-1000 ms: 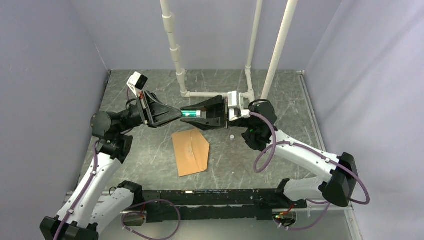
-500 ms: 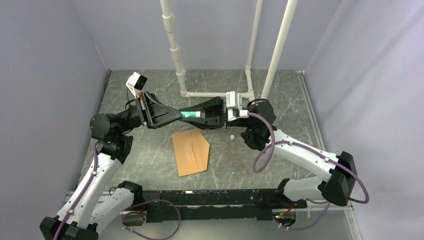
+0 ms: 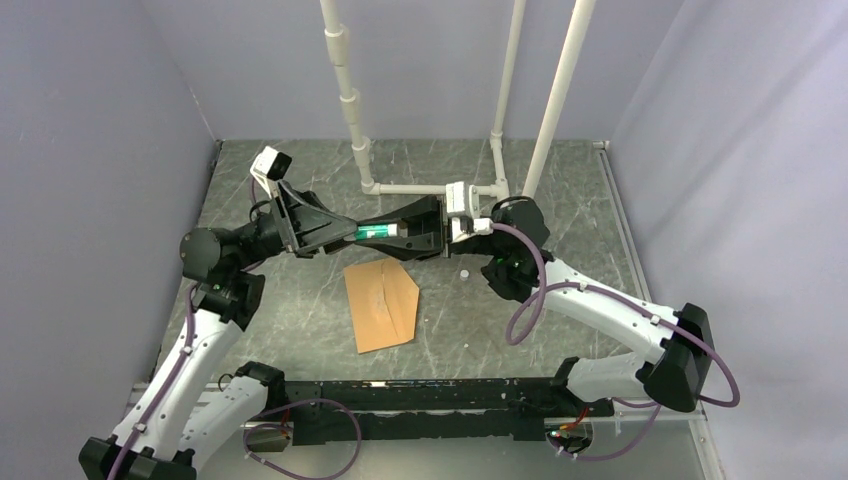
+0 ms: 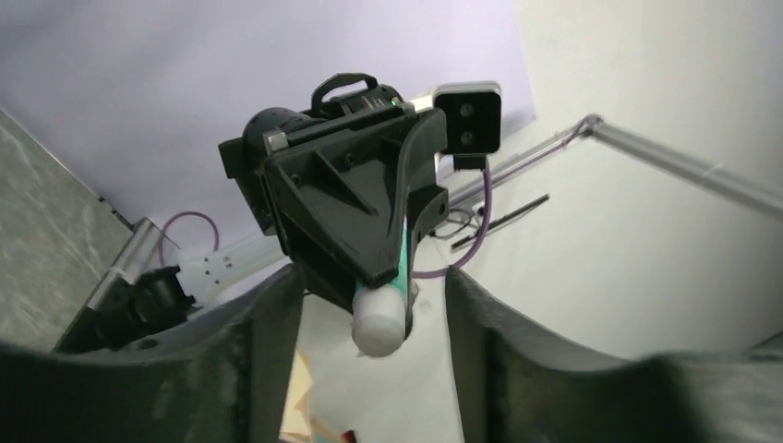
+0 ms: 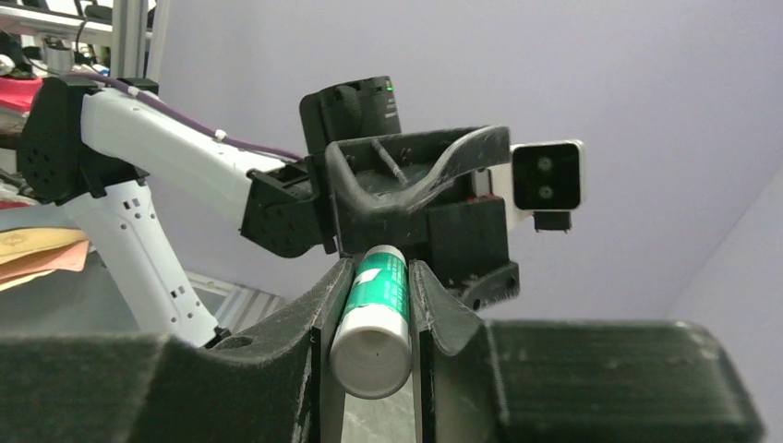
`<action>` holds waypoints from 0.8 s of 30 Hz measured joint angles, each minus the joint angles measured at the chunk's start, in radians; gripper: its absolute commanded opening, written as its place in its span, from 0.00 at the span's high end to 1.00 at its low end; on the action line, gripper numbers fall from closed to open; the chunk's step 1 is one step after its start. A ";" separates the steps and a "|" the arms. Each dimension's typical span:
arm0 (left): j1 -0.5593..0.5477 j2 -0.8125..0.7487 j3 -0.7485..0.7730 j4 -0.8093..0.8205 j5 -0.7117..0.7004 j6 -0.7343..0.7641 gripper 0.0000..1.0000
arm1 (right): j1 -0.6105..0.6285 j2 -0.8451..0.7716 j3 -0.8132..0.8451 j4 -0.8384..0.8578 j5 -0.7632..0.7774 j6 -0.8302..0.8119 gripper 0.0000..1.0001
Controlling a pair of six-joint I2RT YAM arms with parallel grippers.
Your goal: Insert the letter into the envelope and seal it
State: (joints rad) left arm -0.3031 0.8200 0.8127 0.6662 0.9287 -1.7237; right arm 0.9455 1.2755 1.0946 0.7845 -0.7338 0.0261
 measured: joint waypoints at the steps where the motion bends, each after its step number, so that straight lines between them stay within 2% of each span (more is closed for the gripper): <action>1: 0.000 -0.006 0.003 -0.033 -0.005 0.016 0.17 | 0.003 -0.001 0.000 -0.011 0.002 0.000 1.00; 2: 0.000 -0.010 0.006 -0.065 -0.010 0.042 0.12 | 0.006 -0.003 0.000 -0.030 0.011 0.000 1.00; 4: 0.001 -0.025 0.014 -0.154 -0.021 0.097 0.08 | 0.012 -0.011 0.000 -0.071 0.042 0.000 1.00; 7: 0.001 -0.058 0.041 -0.337 -0.041 0.219 0.08 | 0.014 -0.045 0.000 -0.180 0.136 0.007 1.00; 10: 0.001 -0.086 0.076 -0.531 -0.074 0.357 0.09 | 0.014 -0.067 0.036 -0.361 0.272 0.043 1.00; 13: 0.000 -0.106 0.096 -0.750 -0.147 0.513 0.19 | 0.014 -0.045 0.112 -0.562 0.452 0.117 1.00; 18: 0.000 -0.091 0.086 -1.090 -0.371 0.738 0.39 | 0.014 0.054 0.136 -0.815 0.725 0.256 1.00; 21: 0.000 -0.042 0.021 -1.148 -0.489 0.811 0.47 | 0.014 0.170 0.134 -0.940 0.823 0.335 1.00; 24: 0.001 0.066 -0.067 -1.133 -0.557 0.849 0.63 | 0.022 0.285 0.119 -1.023 0.885 0.407 1.00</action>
State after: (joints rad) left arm -0.3023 0.8856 0.7456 -0.4667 0.3721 -0.8749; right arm 0.9672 1.5608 1.2133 -0.2386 0.1513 0.4328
